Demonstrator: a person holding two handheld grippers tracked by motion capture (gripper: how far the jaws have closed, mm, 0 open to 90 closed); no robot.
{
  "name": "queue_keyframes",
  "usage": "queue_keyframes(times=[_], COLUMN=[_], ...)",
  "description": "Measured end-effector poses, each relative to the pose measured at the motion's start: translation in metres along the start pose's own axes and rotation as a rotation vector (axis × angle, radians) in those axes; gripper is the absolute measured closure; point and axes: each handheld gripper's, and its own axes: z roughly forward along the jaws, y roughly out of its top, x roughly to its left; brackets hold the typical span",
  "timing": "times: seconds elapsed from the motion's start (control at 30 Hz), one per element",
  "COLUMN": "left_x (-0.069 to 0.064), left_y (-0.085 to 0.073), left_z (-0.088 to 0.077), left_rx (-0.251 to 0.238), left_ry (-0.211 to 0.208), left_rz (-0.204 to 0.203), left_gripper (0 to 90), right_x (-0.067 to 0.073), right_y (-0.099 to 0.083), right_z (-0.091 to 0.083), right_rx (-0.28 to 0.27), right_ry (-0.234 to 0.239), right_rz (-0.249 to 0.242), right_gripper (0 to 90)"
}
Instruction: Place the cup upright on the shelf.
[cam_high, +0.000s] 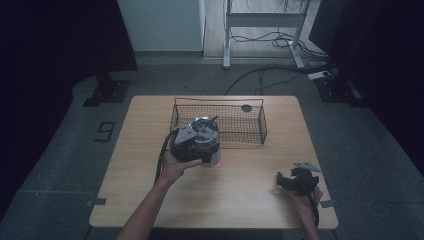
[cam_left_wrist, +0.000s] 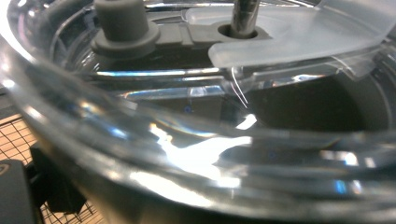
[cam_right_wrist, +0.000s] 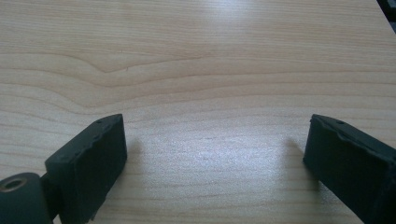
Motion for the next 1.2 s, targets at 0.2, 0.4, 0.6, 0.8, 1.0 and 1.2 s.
queue_keyframes(times=[0.2,0.4,0.6,0.8,1.0,1.2], left_x=[0.004,0.008,0.012,0.021,0.027,0.032], left_y=[0.005,0.009,0.012,0.012,0.013,0.016], left_z=[0.0,0.002,0.003,0.003,0.002,0.004], left_rx=[-0.003,-0.003,-0.004,0.001,-0.001,0.004], left_ry=[0.007,0.016,0.023,0.033,0.038,0.045], left_rz=[0.001,0.008,0.006,-0.013,-0.025,-0.026], left_gripper=[4.1,4.1,4.2,4.2,4.1,4.2], right_x=[0.0,0.0,0.0,0.0,0.0,0.0], right_y=[0.0,0.0,0.0,0.0,0.0,0.0], right_z=[0.0,0.0,0.0,0.0,0.0,0.0], right_rx=[0.003,0.003,0.003,0.003,0.003,0.003], right_ry=[0.001,0.001,0.001,0.001,0.001,0.001], right_rz=[-0.001,-0.001,-0.001,-0.001,-0.003,-0.003], right_gripper=[5.6,5.6,5.5,5.6,5.6,5.5])
